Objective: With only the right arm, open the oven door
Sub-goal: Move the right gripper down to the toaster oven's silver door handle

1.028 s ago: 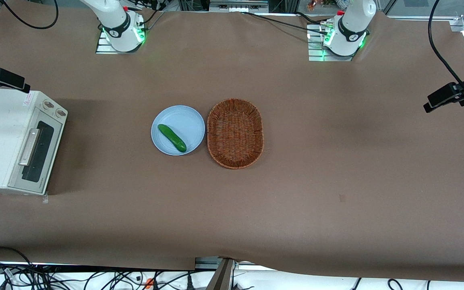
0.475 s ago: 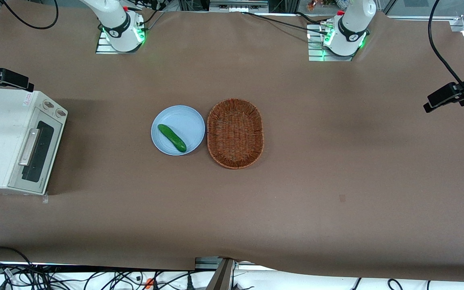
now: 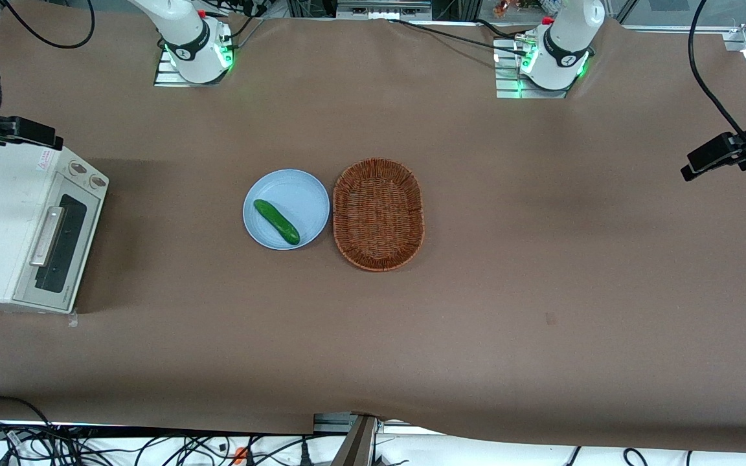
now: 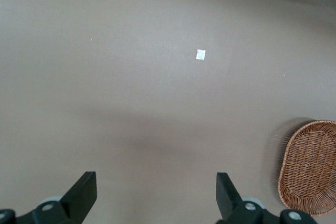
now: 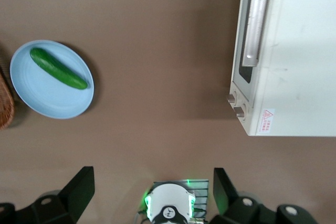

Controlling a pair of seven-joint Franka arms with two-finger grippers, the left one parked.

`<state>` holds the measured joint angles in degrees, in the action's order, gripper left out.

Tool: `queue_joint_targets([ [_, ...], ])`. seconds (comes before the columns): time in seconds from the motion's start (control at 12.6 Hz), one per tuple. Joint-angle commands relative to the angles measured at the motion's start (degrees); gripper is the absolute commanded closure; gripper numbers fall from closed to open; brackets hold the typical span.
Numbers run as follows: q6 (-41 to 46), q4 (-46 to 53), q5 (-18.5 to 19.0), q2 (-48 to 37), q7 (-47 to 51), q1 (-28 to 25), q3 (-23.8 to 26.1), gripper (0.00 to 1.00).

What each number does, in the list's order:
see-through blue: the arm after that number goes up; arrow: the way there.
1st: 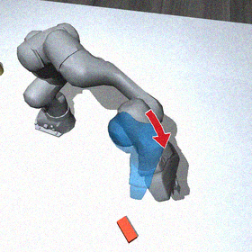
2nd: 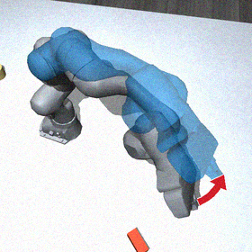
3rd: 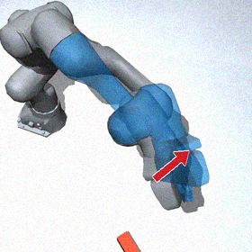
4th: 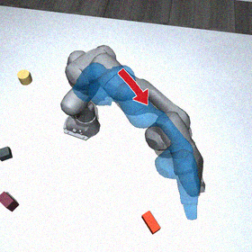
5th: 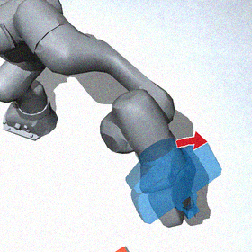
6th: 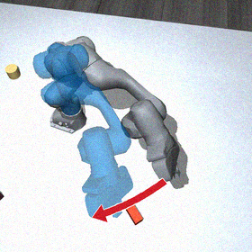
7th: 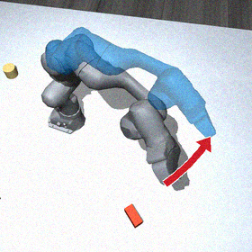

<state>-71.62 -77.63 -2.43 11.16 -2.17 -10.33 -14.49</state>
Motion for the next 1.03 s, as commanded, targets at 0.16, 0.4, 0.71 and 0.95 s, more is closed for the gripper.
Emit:
queue_joint_targets([
  [0.16,-0.01,-2.52,0.14,4.3,-4.68,0.75,0.08,0.04],
  [0.4,-1.59,-3.76,0.23,7.64,-4.68,0.58,0.08,0.14],
  [0.71,-3.87,-4.02,2.59,13.79,-4.86,0.14,0.16,0.49],
  [0.95,-8.25,-5.68,5.67,17.23,-5.65,-0.39,0.25,0.82],
])
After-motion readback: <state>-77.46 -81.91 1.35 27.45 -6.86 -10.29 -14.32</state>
